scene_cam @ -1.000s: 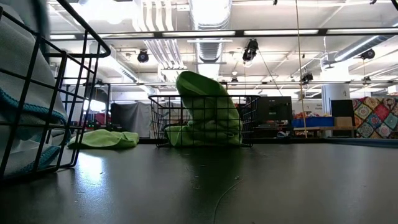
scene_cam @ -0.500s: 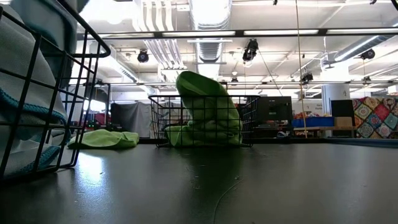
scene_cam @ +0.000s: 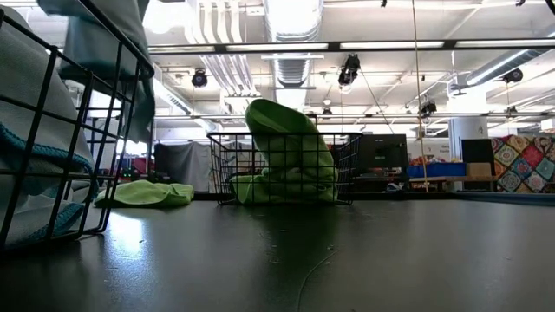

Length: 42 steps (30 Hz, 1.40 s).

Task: Sort microfiber towel by color & place in baskets
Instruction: Put the blue microfiber towel into the bottom black wire basket

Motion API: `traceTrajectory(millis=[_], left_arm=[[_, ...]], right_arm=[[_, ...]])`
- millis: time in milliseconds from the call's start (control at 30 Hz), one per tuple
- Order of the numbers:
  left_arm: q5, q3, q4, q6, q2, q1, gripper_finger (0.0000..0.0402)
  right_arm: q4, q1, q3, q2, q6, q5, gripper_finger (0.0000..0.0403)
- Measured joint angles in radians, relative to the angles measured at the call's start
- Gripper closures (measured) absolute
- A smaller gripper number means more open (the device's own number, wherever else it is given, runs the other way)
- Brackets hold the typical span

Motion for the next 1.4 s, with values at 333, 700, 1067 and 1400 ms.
traceTrajectory(millis=[333,700,1067,1400], left_arm=[[0.092,-0.008,0.005,0.017,0.112,-0.108,0.0402],[0.101,-0.005,0.004,0.150,0.182,-0.377,0.0402],[-0.038,-0.005,-0.002,0.200,0.158,-0.837,0.0402],[-0.651,-0.005,-0.173,0.295,0.173,-1.193,0.0402]], right_arm=[[0.000,0.000,0.000,0.000,0.013,0.000,0.0344],[0.000,0.000,0.000,0.000,0.098,0.000,0.0344],[0.000,0.000,0.000,0.000,0.098,0.000,0.0344],[0.000,0.000,0.000,0.000,0.099,0.000,0.0344]])
